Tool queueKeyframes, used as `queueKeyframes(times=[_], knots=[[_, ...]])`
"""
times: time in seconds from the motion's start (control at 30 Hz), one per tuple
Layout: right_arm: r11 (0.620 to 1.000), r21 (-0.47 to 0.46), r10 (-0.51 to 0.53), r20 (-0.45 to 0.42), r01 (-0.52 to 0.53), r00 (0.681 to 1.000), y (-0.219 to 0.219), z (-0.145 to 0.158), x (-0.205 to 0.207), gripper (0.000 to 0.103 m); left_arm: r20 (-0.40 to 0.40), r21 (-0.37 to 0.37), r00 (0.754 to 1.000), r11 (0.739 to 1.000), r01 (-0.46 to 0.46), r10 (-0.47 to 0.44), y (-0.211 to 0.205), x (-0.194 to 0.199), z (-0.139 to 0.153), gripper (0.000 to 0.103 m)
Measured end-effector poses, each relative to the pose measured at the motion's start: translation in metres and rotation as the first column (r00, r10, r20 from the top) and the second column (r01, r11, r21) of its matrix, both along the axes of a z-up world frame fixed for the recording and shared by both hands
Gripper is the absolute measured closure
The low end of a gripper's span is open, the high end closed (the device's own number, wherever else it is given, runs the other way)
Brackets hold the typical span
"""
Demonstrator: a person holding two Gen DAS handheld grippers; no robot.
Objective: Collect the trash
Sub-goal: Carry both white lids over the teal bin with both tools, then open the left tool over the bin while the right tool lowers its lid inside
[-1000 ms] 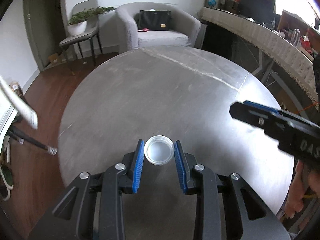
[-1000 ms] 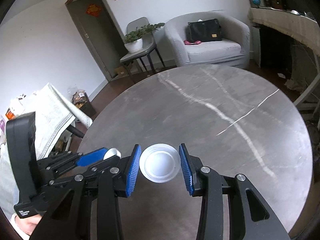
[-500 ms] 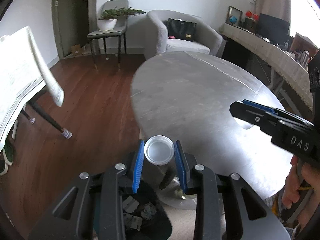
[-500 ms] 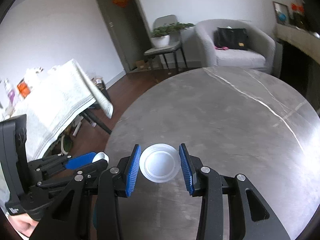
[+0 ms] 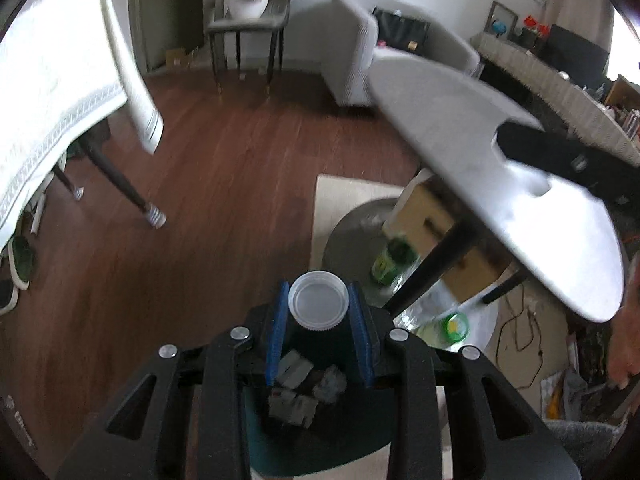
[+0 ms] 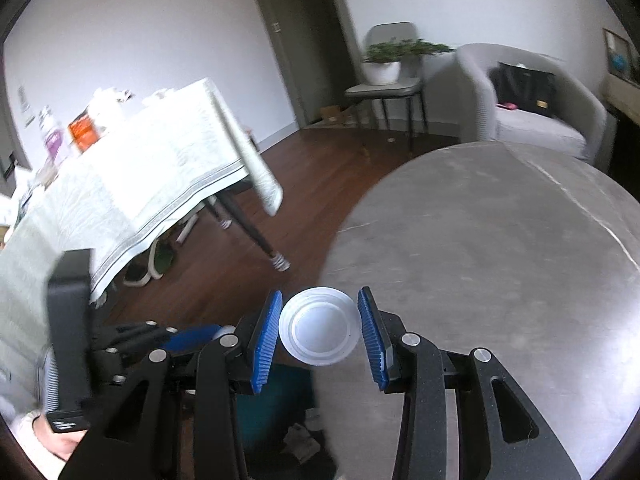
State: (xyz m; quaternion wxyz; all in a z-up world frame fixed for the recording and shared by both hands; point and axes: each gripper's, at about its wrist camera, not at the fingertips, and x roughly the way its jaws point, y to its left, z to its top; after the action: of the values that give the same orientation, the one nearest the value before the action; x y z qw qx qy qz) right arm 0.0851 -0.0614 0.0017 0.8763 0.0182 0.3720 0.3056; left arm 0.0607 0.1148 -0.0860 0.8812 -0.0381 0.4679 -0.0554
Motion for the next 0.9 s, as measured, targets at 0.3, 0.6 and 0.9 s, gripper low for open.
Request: queueKeyframes(times=[0.3,0.6,0.9], knots=[[0.994,-0.069,0.082,-0.016,-0.083,0.997,0.048,-0.012,-0.005,0.063,-0.145,-0.025,0.989,1.0,-0.011,0.007,0.028,-0.006,-0.032,0.069],[0.987,-0.116,0.11,-0.042,-0.115,0.993,0.083,-0.032,-0.001,0.063,-0.137,-0.028,0.991,1.0,-0.015,0.011,0.053,-0.016,-0.028,0.057],[0.966,-0.185,0.166,-0.086,-0.179,0.982,0.119,-0.057,-0.005,0.063,-0.03,-0.063,0.997,0.995,-0.079,0.078,0.085,-0.029,0.002,0.045]])
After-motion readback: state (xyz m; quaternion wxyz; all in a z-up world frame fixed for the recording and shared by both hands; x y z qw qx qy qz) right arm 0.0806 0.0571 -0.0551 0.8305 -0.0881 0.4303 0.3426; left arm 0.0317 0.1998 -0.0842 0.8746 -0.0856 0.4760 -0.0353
